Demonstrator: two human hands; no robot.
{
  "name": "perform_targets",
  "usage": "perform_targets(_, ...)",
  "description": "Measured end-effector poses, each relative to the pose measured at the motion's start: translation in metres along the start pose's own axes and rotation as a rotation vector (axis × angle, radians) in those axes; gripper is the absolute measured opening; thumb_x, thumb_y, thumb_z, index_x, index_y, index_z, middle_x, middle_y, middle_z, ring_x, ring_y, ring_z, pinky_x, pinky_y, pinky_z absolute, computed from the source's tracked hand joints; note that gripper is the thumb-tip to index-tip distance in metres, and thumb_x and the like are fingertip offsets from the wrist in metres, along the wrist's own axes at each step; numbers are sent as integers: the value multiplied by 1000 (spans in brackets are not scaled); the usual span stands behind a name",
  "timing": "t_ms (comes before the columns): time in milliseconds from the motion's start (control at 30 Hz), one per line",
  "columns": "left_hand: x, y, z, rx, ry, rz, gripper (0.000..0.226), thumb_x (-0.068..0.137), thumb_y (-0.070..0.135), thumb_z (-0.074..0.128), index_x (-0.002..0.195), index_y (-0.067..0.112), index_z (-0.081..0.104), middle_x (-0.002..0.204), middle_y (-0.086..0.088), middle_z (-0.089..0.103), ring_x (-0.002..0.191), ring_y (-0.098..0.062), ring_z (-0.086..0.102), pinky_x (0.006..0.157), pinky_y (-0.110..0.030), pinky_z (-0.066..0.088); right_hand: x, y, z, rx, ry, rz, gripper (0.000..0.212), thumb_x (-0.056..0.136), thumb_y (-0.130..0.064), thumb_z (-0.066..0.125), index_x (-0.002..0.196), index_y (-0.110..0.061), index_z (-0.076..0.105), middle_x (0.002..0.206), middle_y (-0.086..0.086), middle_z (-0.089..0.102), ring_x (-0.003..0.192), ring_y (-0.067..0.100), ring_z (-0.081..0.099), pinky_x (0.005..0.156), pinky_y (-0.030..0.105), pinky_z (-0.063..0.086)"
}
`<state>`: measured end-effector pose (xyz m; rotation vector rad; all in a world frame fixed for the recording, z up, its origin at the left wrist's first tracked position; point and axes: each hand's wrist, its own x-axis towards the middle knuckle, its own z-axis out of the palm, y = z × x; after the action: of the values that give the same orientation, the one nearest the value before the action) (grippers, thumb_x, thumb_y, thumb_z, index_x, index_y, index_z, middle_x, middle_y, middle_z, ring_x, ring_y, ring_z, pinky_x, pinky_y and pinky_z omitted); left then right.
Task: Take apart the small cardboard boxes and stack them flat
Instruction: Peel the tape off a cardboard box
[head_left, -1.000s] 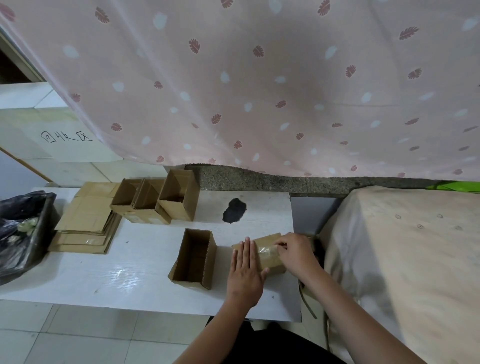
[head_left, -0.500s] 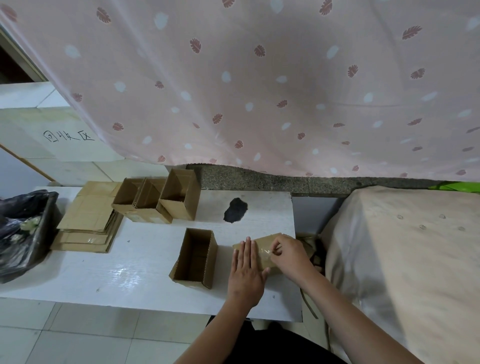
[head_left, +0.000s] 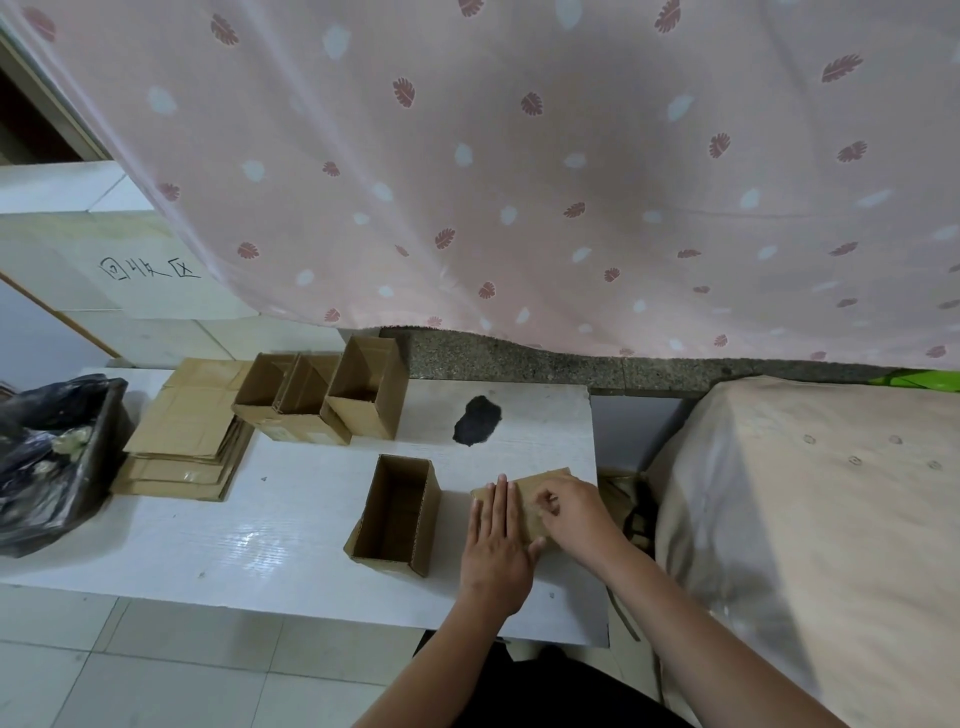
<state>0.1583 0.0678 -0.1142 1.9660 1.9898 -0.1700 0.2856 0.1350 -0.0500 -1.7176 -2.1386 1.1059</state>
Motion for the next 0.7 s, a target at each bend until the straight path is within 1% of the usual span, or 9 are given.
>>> perform_targets(133, 0, 0, 0, -7, -7, 1, 79, 103, 61, 6, 151, 9, -28, 157, -8, -38, 144, -21, -38, 121, -40, -17, 0, 3, -2, -7, -1, 34, 10, 91, -12, 66, 101, -15, 64, 102, 1, 65, 90, 15, 63, 79, 24, 54)
perform_targets(200, 0, 0, -1, -10, -13, 7, 79, 100, 61, 1, 151, 9, -28, 157, -8, -38, 144, -21, -37, 121, -40, -17, -3, 4, -4, -35, 11, 15, 9, 88, -11, 69, 91, -15, 62, 96, -1, 63, 88, 14, 61, 80, 28, 54)
perform_targets(267, -1, 0, -1, -10, -15, 10, 81, 94, 63, -7, 151, 8, -28, 158, -9, -37, 145, -21, -36, 122, -41, -16, -3, 7, -8, -55, 54, -17, 19, 82, -12, 76, 78, -16, 58, 90, -3, 58, 88, 14, 54, 79, 30, 49)
perform_targets(367, -1, 0, -1, -18, -5, 8, 83, 92, 63, -8, 152, 8, -28, 158, -8, -36, 146, -21, -35, 123, -42, -16, 0, 11, -14, 8, 144, -4, 35, 73, -13, 84, 65, -15, 50, 77, -6, 52, 74, 11, 50, 66, 24, 39)
perform_targets(433, 0, -1, -1, -13, -6, 1, 81, 96, 62, -4, 152, 8, -28, 159, -9, -36, 146, -21, -34, 122, -42, -17, 1, 13, -15, 39, 179, 24, 38, 73, -14, 85, 64, -15, 49, 73, -5, 53, 66, 10, 51, 60, 21, 39)
perform_targets(567, 1, -1, 0, -24, 1, 3, 80, 101, 60, 6, 151, 9, -29, 158, -8, -37, 145, -21, -36, 121, -41, -19, -3, 19, -18, 21, 231, 4, 30, 78, -10, 81, 75, -14, 51, 66, -7, 52, 61, 11, 51, 55, 25, 44)
perform_targets(633, 1, -1, 0, -32, 3, 6, 80, 102, 60, 7, 151, 9, -30, 157, -7, -38, 144, -21, -37, 119, -39, -20, -4, 23, -23, -3, 294, -26, 27, 82, 2, 72, 96, -18, 61, 67, -9, 49, 61, 11, 48, 58, 27, 45)
perform_targets(667, 0, -1, 0, -34, 4, 6, 80, 102, 60, 7, 150, 9, -30, 157, -7, -39, 144, -21, -37, 119, -39, -21, -3, 24, -25, -7, 314, -30, 39, 84, 6, 68, 114, -20, 64, 73, -7, 53, 66, 11, 50, 63, 26, 46)
perform_targets(700, 0, -1, -1, -35, 6, 4, 80, 102, 60, 7, 150, 9, -30, 158, -8, -38, 145, -21, -37, 120, -39, -21, -3, 24, -29, -1, 320, -28, 45, 86, 6, 65, 124, -18, 65, 80, -3, 58, 72, 10, 52, 68, 21, 47)
